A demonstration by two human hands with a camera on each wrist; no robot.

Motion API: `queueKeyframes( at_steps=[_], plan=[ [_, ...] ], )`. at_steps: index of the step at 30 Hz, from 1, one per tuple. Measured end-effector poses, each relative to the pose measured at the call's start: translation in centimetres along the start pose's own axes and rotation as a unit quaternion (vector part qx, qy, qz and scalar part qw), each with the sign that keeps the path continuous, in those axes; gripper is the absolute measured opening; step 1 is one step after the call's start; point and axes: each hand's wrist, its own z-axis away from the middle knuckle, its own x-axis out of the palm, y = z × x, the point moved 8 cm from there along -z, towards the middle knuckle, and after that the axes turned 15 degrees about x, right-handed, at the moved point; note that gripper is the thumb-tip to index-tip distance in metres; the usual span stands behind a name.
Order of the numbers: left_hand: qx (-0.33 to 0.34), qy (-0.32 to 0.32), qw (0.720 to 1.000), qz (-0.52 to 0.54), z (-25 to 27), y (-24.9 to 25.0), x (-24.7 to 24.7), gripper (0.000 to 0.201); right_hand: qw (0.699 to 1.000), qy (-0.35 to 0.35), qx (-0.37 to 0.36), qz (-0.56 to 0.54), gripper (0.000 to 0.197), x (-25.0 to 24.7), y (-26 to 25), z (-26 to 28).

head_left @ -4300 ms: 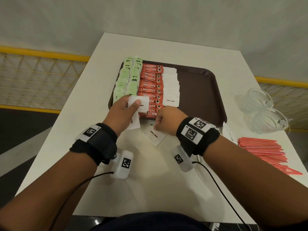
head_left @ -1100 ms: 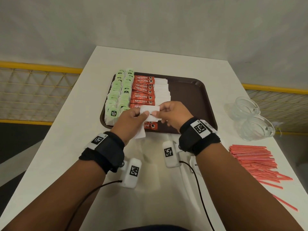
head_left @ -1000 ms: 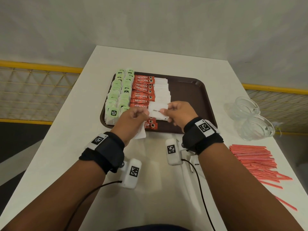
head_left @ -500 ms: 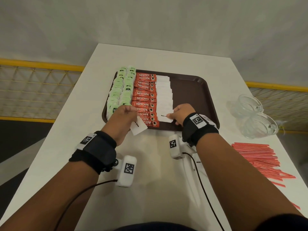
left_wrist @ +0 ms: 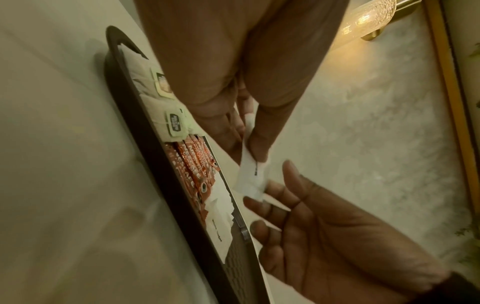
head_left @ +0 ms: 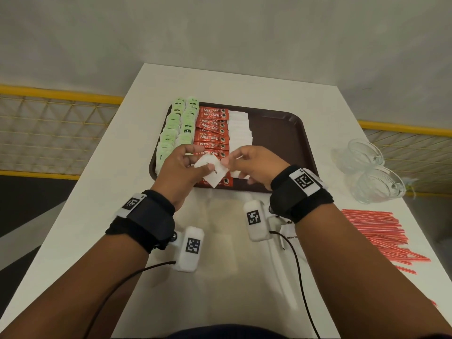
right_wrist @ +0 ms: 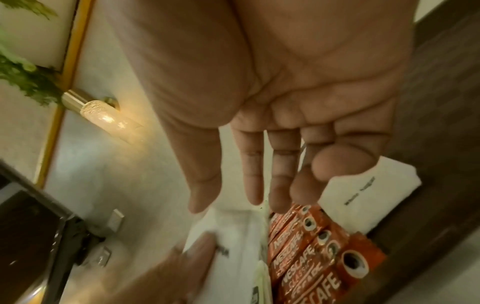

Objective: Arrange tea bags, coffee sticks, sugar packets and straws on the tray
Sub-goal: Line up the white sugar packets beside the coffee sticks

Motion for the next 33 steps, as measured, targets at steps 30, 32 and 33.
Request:
queueKeyframes(
  at_steps=[30, 32, 33],
  plan=[
    [-0.015, -0.048, 0.992, -0.117, 0.6, -2.1, 1.0, 0.012, 0.985, 0.08, 0.126, -0.083, 0.01, -3.4, 6.7, -1.0],
    [-0.016, -0.054, 0.992, -0.116, 0.9, -2.1, 1.1, 0.014, 0.984, 0.088, 0.147, -0.042, 0.009, -3.3, 6.4, -1.2],
    [-0.017, -0.056, 0.992, -0.114, 0.9, -2.1, 1.1, 0.015, 0.983, 0.089, 0.159, -0.013, 0.009, -3.2, 6.2, -1.2]
  ],
)
